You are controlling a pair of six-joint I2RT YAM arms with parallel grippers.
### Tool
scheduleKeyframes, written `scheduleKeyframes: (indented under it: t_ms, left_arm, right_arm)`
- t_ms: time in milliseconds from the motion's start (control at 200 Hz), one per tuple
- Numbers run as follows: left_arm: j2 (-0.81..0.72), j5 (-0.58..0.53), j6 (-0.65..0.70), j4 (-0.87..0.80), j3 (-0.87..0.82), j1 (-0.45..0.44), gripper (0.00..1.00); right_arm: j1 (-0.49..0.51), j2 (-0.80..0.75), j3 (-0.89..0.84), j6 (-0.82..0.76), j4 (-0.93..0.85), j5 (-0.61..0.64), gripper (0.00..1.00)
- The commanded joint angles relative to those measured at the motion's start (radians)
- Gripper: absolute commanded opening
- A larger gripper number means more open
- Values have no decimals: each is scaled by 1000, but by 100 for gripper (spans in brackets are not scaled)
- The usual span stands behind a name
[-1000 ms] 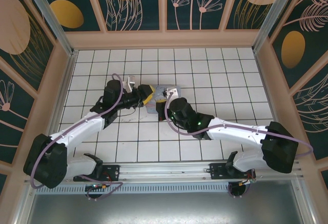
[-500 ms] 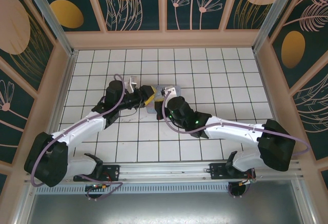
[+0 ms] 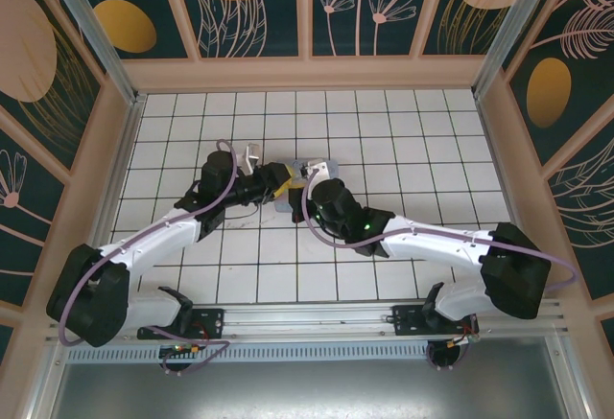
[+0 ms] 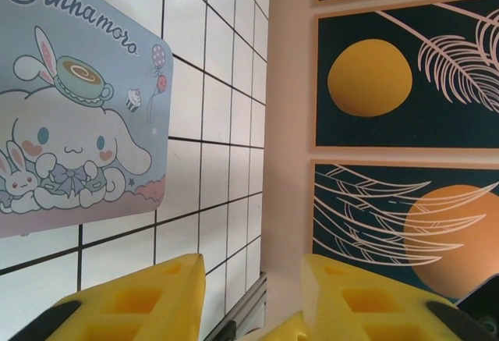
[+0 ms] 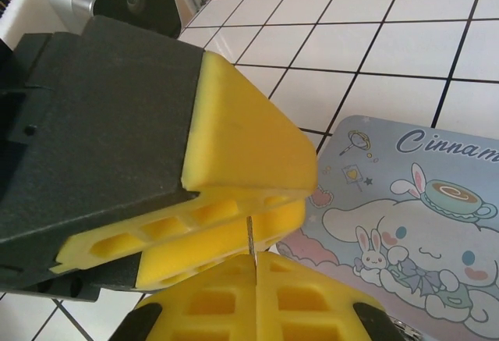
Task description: Unlock the padlock with the key
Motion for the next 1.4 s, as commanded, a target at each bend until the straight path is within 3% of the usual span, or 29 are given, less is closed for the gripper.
scheduleKeyframes:
  t_ms: [0,230,545,766,851,1016,1251,1396]
  left_arm:
    - [9,-6,6,34,3,-8,32]
    - [20,-4,11,37,3,-11,23]
    - [33,-3,21,42,0,-18,18]
    - [45,4,22,56,0,-21,0]
    - [49,3,28,57,-1,-21,0]
    - [51,-18,54,95,-8,-20,0]
    - [39,-56,120,187,-32,-21,0]
    - [21,-84,187,238,-34,-21,0]
  right_arm:
    - [-6,6,35,-8,1,19,0]
    - [-7,5,32,-5,4,22,0]
    - [-9,19,33,2,19,17,0]
    - [-10,26,34,12,23,21,0]
    - [-14,20,33,29,14,26,0]
    - [-20,-82,-25,73,0,2,38]
    - [-52,-330,-289,298,135,11,45]
    - [-86,-370,-359,450,259,-30,48]
